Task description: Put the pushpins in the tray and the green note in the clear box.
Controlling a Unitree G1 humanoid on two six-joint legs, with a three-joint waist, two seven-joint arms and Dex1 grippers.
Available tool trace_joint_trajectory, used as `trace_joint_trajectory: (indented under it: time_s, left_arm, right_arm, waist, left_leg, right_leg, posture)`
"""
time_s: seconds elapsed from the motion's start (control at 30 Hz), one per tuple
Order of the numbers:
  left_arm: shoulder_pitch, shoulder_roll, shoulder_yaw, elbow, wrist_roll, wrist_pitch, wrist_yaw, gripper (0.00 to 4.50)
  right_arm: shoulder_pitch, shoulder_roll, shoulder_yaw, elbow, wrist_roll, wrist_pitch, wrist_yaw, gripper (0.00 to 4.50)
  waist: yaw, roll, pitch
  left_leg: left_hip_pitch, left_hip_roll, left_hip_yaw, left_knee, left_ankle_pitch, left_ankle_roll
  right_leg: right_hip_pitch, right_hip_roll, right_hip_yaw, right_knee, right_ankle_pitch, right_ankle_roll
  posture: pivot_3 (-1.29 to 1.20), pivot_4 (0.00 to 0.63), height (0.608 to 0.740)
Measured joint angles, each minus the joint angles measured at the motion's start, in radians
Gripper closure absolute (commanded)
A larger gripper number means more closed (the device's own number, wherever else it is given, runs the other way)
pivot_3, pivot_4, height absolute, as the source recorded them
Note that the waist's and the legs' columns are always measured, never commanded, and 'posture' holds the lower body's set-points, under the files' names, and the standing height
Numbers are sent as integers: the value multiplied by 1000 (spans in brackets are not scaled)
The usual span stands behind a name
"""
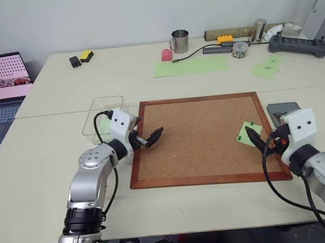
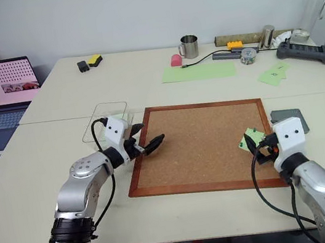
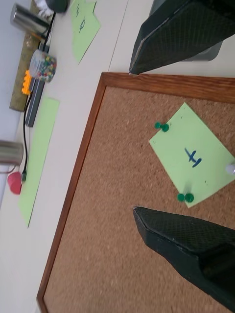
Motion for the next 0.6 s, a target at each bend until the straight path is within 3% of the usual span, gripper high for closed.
trace_joint_trajectory:
  time_s: [0.6]
  left_arm:
    - [4, 2, 23, 0, -52, -51, -86, 31]
  right_arm:
    - [-1, -38, -21, 0, 2, -12, 36, 0]
  waist:
    - [0, 0, 0]
  left_leg:
    - [0, 0, 0, 0, 0, 0]
  right_leg:
    - [0, 0, 0, 0, 0, 0]
  posture:
    - [0, 150, 740]
